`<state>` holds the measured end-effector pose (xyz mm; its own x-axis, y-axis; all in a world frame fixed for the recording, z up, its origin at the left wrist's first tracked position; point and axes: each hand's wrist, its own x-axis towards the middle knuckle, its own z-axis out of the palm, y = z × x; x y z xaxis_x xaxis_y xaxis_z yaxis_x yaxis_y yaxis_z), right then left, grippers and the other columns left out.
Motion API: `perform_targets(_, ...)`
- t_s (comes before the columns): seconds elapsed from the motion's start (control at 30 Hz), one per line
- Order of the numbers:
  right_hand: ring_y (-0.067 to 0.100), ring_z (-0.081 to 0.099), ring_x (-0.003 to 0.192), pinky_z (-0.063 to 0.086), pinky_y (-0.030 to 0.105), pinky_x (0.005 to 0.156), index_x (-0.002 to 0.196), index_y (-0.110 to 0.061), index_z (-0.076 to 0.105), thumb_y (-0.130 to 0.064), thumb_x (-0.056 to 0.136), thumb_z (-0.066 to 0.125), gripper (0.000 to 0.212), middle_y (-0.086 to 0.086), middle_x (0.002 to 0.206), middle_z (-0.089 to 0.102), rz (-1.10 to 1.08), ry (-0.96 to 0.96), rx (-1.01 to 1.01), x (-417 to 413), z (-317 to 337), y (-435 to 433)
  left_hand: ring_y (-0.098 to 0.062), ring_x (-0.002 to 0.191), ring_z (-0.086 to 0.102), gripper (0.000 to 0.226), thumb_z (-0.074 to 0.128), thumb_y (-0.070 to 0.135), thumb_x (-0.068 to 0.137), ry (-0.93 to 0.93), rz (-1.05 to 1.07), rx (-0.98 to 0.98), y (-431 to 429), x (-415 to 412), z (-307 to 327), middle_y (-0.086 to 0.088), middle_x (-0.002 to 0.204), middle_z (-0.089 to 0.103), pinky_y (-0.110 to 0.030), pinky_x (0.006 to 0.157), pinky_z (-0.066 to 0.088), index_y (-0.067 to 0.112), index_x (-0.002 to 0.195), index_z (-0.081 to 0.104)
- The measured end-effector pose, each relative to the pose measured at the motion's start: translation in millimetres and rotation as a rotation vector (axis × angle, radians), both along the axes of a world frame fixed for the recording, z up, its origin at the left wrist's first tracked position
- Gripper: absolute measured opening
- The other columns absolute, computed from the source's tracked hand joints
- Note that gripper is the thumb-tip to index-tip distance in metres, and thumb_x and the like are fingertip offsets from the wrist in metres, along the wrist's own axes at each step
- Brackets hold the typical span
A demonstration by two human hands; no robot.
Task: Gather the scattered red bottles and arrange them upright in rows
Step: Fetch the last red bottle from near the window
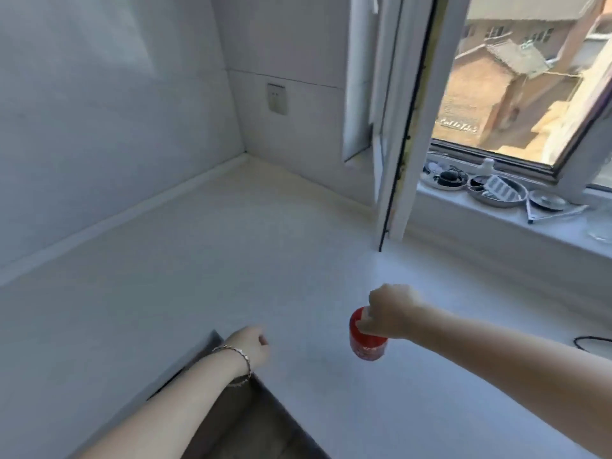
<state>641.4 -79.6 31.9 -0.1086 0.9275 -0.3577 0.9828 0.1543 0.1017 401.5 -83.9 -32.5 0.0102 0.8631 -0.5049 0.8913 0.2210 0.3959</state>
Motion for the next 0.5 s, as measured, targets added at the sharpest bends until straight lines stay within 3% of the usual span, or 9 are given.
perform_targets(0.07, 0.022, 0.052, 0.075, 0.042, 0.024, 0.064, 0.092, -0.013, 0.059, -0.041, 0.088, 0.041, 0.034, -0.001, 0.070, 0.050, 0.096, 0.010, 0.012, -73, 6, -5, -0.022, 0.078, 0.060, 0.023, 0.046, 0.016, 0.084, 0.011, 0.088, 0.031, -27, -67, 7, -0.006, 0.084, 0.066, -0.031, 0.079, 0.052, 0.022, 0.062, 0.046)
perform_targets(0.13, 0.023, 0.051, 0.077, 0.042, 0.024, 0.067, 0.097, -0.014, 0.061, -0.043, 0.088, 0.041, 0.037, 0.000, 0.079, 0.057, 0.189, 0.013, 0.029, -148, 10, -12, -0.021, 0.075, 0.056, 0.020, 0.046, 0.018, 0.084, 0.051, 0.171, 0.052, -58, -141, 15, -0.001, 0.077, 0.062, -0.029, 0.071, 0.047, 0.023, 0.065, 0.048)
perform_targets(0.27, 0.021, 0.055, 0.076, 0.045, 0.024, 0.067, 0.085, -0.014, 0.053, -0.050, 0.085, 0.045, 0.037, -0.005, 0.066, 0.048, 0.313, 0.052, 0.034, -290, 18, -34, -0.023, 0.085, 0.053, 0.016, 0.045, 0.016, 0.088, 0.157, 0.303, 0.080, -133, -284, 27, -0.004, 0.092, 0.058, -0.025, 0.074, 0.040, 0.024, 0.077, 0.054)
perform_targets(0.37, 0.020, 0.056, 0.079, 0.047, 0.025, 0.072, 0.097, -0.015, 0.059, -0.055, 0.083, 0.048, 0.044, -0.002, 0.082, 0.056, 0.401, 0.074, 0.031, -388, 21, -50, -0.020, 0.077, 0.044, 0.016, 0.046, 0.013, 0.087, 0.176, 0.441, 0.089, -192, -374, 35, -0.003, 0.084, 0.050, -0.024, 0.066, 0.035, 0.024, 0.076, 0.048)
perform_targets(0.43, 0.020, 0.056, 0.080, 0.048, 0.026, 0.073, 0.101, -0.015, 0.061, -0.054, 0.083, 0.049, 0.045, -0.002, 0.082, 0.056, 0.467, 0.076, 0.022, -447, 23, -62, -0.020, 0.081, 0.049, 0.011, 0.047, 0.016, 0.087, 0.181, 0.546, 0.078, -228, -424, 41, -0.005, 0.090, 0.059, -0.024, 0.072, 0.039, 0.022, 0.084, 0.055)
perform_targets(0.5, 0.019, 0.057, 0.080, 0.048, 0.026, 0.073, 0.090, -0.016, 0.057, -0.052, 0.082, 0.049, 0.038, -0.005, 0.071, 0.052, 0.535, 0.079, 0.023, -502, 25, -73, -0.021, 0.089, 0.055, 0.014, 0.046, 0.016, 0.088, 0.181, 0.648, 0.073, -259, -469, 48, -0.007, 0.105, 0.066, -0.025, 0.077, 0.041, 0.016, 0.092, 0.060)
